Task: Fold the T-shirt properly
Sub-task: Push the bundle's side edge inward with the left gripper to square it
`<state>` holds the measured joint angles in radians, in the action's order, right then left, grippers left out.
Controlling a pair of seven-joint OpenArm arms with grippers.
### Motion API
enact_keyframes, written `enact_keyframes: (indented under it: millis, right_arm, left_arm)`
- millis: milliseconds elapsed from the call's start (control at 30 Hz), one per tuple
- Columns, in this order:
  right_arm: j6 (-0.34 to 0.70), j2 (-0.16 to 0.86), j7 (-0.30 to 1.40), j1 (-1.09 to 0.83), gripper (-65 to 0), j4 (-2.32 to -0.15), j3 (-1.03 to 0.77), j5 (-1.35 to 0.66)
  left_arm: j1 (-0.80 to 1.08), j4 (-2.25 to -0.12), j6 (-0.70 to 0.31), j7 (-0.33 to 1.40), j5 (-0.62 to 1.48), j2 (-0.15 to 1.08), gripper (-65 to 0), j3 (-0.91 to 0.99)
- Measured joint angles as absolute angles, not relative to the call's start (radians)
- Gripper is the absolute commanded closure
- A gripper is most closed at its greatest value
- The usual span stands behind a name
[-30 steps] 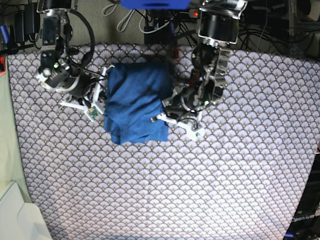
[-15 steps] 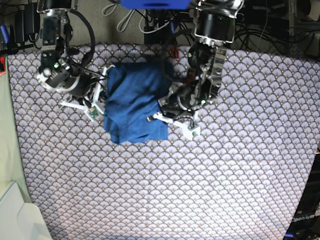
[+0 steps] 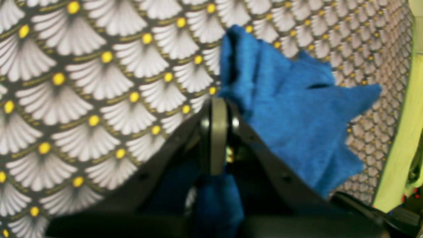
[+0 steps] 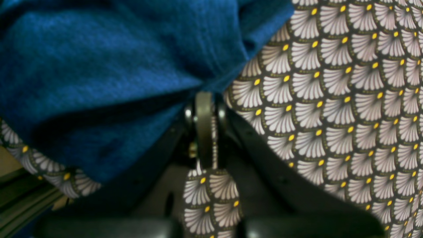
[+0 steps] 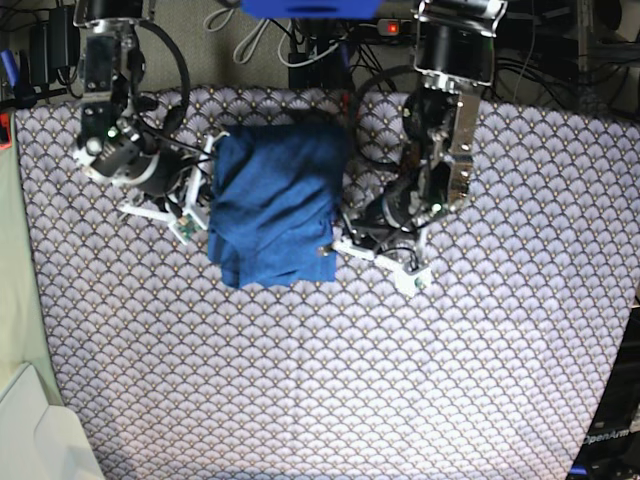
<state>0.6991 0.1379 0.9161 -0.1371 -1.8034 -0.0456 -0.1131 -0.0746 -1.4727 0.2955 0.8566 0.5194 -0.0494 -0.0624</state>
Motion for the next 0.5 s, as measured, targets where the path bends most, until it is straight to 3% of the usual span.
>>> enact_keyframes:
  millis: [233,500]
  right_arm:
    - [0.699,0.143,0.916,-0.136,0.0,-1.806,-0.048,-0.113]
    - [0.699,0.141,0.920,-0.134,0.0,-1.806,-0.048,-0.113]
  left_arm:
    - [-0.043,-1.502,0.294,0.868,0.522,0.036,-0.1,-0.049]
    - [0.041,-1.676,0.288,0.908,0.524,0.079,-0.1,0.131]
